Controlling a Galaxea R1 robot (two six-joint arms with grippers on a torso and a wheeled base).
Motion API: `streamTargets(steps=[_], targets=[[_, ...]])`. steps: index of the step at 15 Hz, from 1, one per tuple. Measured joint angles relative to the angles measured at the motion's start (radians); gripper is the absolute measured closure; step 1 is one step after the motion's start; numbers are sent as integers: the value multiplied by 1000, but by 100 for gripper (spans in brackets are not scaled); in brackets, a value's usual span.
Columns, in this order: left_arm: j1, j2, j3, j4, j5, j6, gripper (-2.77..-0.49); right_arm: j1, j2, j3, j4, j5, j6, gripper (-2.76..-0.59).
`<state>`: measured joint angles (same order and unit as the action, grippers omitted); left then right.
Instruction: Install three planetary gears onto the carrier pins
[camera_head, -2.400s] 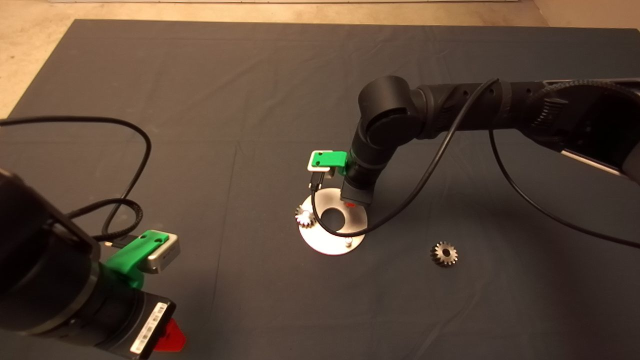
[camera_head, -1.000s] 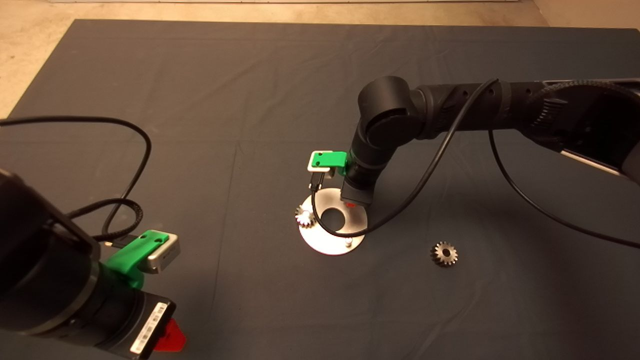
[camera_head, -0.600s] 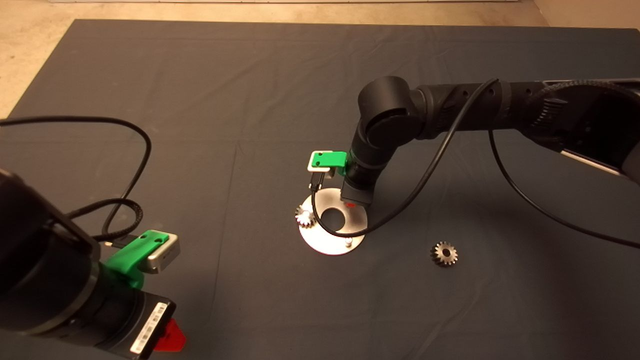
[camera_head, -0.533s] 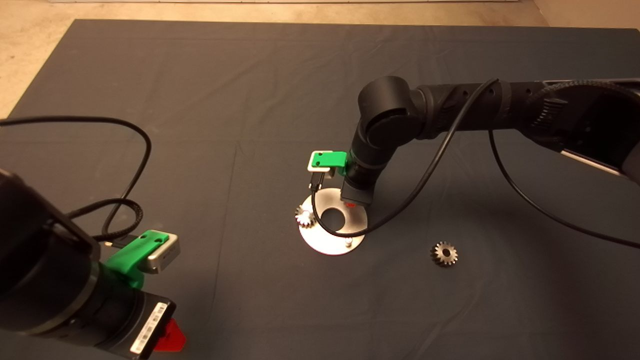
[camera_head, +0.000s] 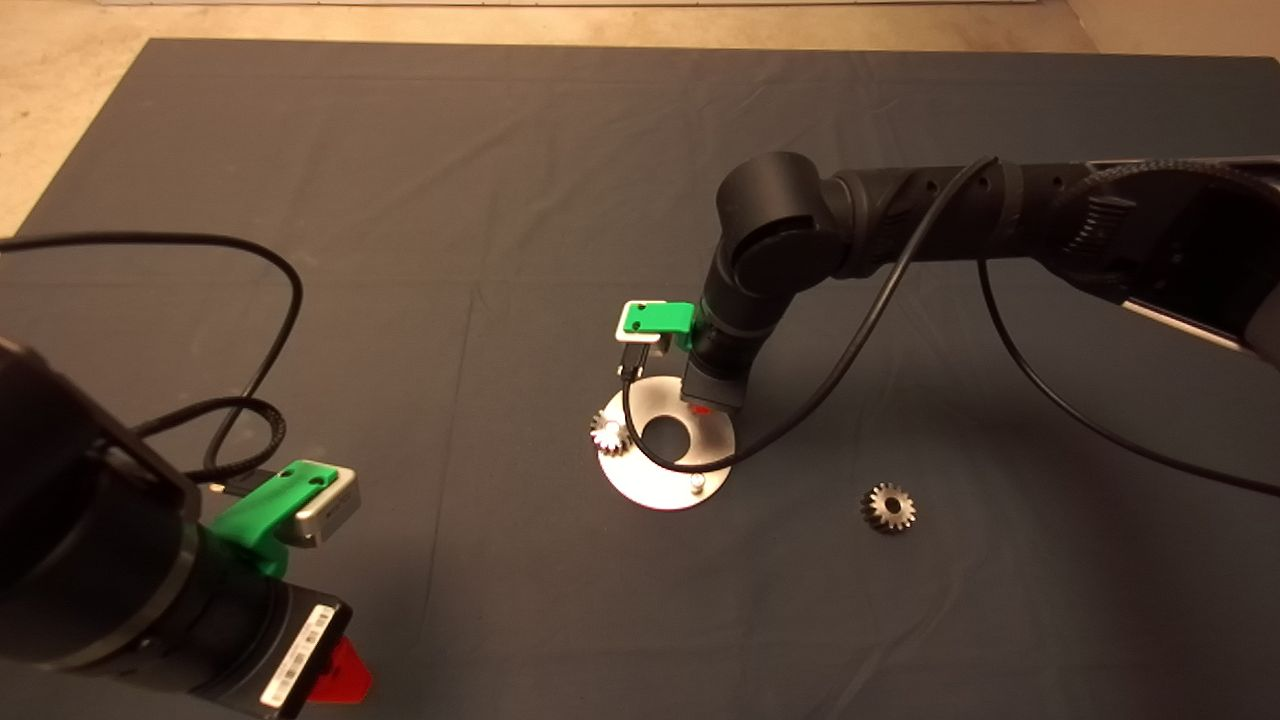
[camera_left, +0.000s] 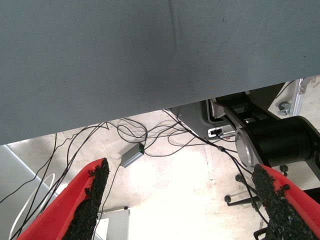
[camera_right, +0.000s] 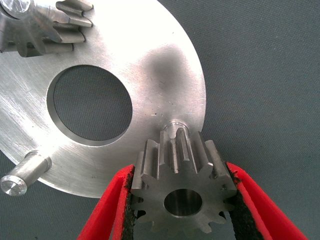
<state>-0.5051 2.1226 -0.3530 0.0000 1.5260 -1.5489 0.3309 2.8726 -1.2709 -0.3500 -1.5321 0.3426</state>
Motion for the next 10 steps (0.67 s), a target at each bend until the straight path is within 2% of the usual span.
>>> streamTargets(steps=[10], targets=[[0, 3, 0, 0, 0, 1, -204, 2, 0, 0, 0, 1, 8, -107]])
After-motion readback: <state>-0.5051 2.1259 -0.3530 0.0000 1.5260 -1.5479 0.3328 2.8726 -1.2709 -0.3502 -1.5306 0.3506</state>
